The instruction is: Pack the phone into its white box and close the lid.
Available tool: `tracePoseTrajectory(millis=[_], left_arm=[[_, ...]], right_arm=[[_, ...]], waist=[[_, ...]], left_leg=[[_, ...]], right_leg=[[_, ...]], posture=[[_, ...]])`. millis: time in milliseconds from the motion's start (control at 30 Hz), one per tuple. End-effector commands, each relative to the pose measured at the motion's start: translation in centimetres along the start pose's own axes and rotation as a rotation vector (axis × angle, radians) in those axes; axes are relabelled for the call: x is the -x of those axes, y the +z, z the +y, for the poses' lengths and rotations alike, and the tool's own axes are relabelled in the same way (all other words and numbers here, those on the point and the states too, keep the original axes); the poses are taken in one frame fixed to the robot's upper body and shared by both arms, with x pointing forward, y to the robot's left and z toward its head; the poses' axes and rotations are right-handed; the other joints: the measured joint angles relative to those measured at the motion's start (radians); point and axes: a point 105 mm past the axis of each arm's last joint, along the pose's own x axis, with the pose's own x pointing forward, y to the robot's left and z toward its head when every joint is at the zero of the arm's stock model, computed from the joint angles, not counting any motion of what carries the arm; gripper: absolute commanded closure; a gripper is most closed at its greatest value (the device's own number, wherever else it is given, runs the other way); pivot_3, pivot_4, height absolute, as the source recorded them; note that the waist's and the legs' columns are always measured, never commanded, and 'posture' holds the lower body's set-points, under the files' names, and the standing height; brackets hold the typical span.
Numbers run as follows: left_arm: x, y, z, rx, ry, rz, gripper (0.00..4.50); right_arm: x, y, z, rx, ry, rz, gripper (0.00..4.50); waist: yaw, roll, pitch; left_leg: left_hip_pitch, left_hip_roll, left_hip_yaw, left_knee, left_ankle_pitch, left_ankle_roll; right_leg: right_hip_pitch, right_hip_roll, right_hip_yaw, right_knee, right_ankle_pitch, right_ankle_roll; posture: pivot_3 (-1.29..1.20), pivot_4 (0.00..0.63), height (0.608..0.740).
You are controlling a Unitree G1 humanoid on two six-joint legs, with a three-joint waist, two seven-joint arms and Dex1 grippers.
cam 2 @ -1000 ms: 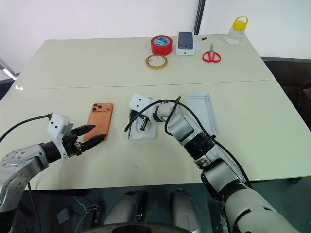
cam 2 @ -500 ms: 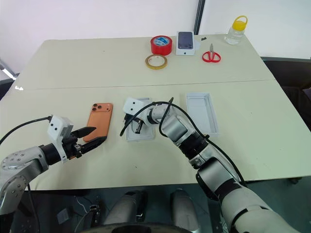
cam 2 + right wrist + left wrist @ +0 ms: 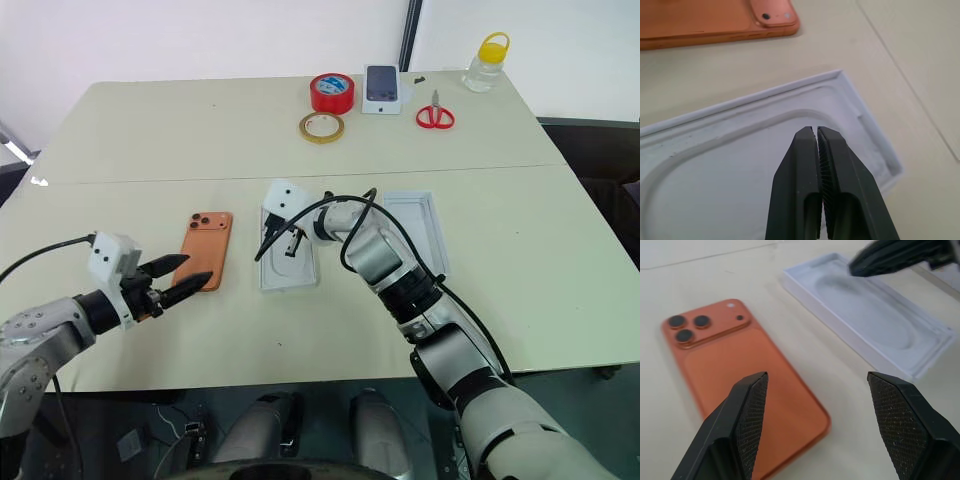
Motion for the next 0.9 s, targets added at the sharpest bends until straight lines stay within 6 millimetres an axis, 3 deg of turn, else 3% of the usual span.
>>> tracePoseTrajectory(millis=[33, 100, 333, 633, 900], left_arm=[[0.5, 0.6, 4.4, 0.137, 0.226, -0.014, 0.63], [0.5, 0.7, 5.3, 0.197, 0.271, -0.017, 0.04], [-0.3, 0.0, 6.1, 0.401, 0.295, 0.121, 0.04], [-1.9, -1.6, 4.4, 0.462, 0.197, 0.326, 0.04], [-3.3, -1.8, 0.2, 0.506, -0.007, 0.367, 0.04]], right_arm=[[-0.4, 4.3, 1.6, 0.008, 0.041, -0.111, 4.36], [-0.9, 4.8, 2.3, 0.007, 0.053, -0.112, 4.36], [-3.6, 6.6, 5.2, 0.088, 0.126, -0.093, 4.36], [-5.5, 5.7, 7.4, 0.204, 0.201, 0.001, 4.36], [-5.9, 5.0, 7.9, 0.260, 0.221, 0.036, 4.36]], waist=[[-0.002, 0.000, 0.000], [-0.010, 0.000, 0.000], [-0.022, -0.001, 0.000], [-0.024, -0.001, 0.000], [-0.020, -0.001, 0.000]], left_leg=[[0.000, 0.000, 0.000, 0.000, 0.000, 0.000], [0.000, 0.000, 0.000, 0.000, 0.000, 0.000], [0.000, 0.000, -0.001, 0.002, 0.000, 0.000], [0.000, 0.000, -0.001, 0.002, 0.000, -0.001], [0.000, -0.001, -0.002, 0.002, 0.000, -0.001]], right_leg=[[0.000, 0.000, 0.000, 0.000, 0.000, 0.000], [-0.001, 0.001, 0.000, 0.001, 0.000, 0.000], [-0.001, 0.000, -0.001, 0.002, 0.000, 0.000], [-0.002, 0.001, -0.001, 0.003, 0.000, 0.000], [-0.002, 0.000, -0.001, 0.002, 0.000, 0.000]], posture=[[0.00, 0.150, 0.740], [0.00, 0.150, 0.740], [0.00, 0.150, 0.740], [0.00, 0.150, 0.740], [0.00, 0.150, 0.740]])
